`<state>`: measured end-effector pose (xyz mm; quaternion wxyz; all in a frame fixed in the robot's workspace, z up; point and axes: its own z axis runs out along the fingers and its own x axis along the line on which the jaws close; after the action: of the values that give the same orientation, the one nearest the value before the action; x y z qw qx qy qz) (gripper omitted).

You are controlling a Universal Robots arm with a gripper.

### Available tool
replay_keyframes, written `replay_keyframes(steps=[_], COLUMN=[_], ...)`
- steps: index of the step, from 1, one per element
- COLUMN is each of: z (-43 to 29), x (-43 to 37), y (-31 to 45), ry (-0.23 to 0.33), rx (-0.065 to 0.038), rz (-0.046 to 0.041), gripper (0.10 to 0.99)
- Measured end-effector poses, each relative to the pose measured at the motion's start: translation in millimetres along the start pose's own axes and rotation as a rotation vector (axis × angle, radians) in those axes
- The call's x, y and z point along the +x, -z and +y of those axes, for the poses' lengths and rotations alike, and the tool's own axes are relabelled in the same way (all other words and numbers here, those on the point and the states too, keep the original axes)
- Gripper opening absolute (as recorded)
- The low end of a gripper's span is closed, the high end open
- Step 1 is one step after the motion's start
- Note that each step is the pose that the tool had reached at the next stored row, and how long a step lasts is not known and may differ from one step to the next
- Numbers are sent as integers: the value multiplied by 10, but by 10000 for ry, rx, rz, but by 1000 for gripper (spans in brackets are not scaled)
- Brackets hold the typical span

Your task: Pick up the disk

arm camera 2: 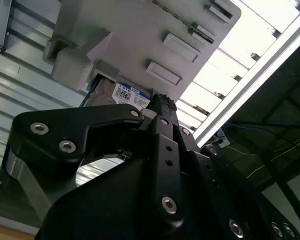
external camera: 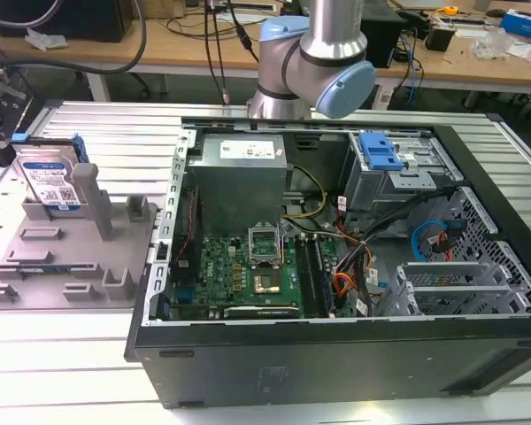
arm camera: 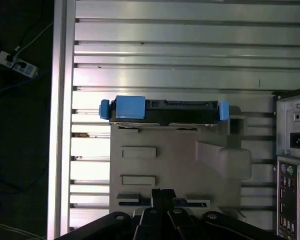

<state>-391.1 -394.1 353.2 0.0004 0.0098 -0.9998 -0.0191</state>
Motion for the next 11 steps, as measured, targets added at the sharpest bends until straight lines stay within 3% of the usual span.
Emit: replay_keyframes(steps=[5, 11], z=[0, 0], x=[0, 0], y=[-1, -2], ry=[1472, 2681], rx=[0, 1], rz=[56, 102], gripper=[106, 106])
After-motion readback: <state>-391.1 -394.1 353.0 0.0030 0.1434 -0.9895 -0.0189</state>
